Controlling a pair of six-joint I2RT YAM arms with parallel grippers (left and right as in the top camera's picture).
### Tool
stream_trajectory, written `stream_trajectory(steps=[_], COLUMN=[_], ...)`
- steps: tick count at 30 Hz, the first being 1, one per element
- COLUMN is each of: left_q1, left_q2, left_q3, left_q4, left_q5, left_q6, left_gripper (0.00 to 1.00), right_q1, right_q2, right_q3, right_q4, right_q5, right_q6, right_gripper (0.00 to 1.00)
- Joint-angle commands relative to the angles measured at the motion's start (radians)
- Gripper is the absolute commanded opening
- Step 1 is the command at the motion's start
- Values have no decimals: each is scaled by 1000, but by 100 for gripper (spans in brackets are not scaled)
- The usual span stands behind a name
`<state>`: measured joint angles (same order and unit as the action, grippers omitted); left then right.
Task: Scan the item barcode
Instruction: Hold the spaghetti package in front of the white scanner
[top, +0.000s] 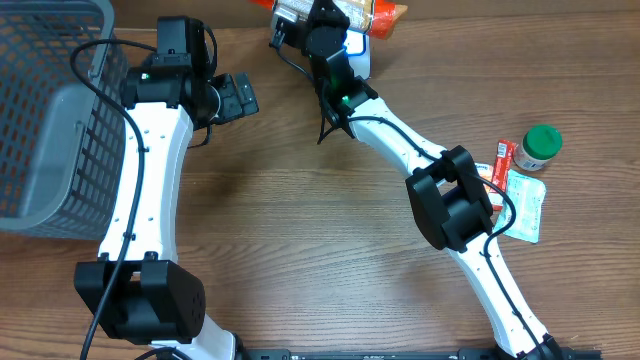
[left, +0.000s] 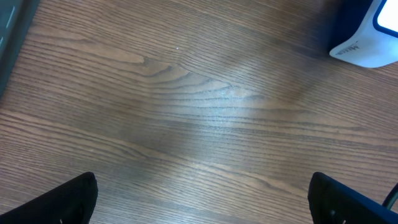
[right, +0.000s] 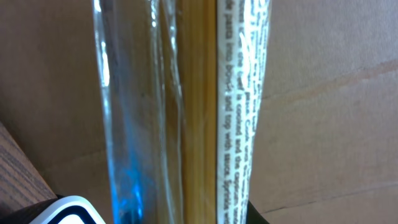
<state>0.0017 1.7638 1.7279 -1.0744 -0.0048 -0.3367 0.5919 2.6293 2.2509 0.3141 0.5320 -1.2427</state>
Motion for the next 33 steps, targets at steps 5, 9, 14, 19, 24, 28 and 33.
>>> stream_trajectory(steps=[5, 9, 14, 19, 24, 28, 33], left_q1=[-2, -2, -2, -2, -2, -2, -2], left_q2=[8, 8, 8, 8, 8, 8, 8], left_q3=[3, 3, 3, 3, 3, 3, 3], left_q4=[2, 2, 2, 2, 2, 2, 2], left_q5=[-6, -6, -6, -6, -6, -6, -6], left_q6=[11, 11, 11, 11, 12, 11, 11], left_gripper=[100, 100, 100, 100, 100, 100, 99], right_q1=[3, 3, 3, 2, 2, 2, 2], right_q2=[-14, -14, -6, 18, 53, 65, 65], right_q3=[39, 39, 39, 39, 39, 39, 39], right_q4=[39, 3, -35, -36, -29, -12, 24], right_q5=[6, 7, 10, 6, 5, 4, -5], right_q6=[48, 127, 169, 127, 56, 57, 59], right_gripper=[4, 3, 3, 3, 3, 3, 3])
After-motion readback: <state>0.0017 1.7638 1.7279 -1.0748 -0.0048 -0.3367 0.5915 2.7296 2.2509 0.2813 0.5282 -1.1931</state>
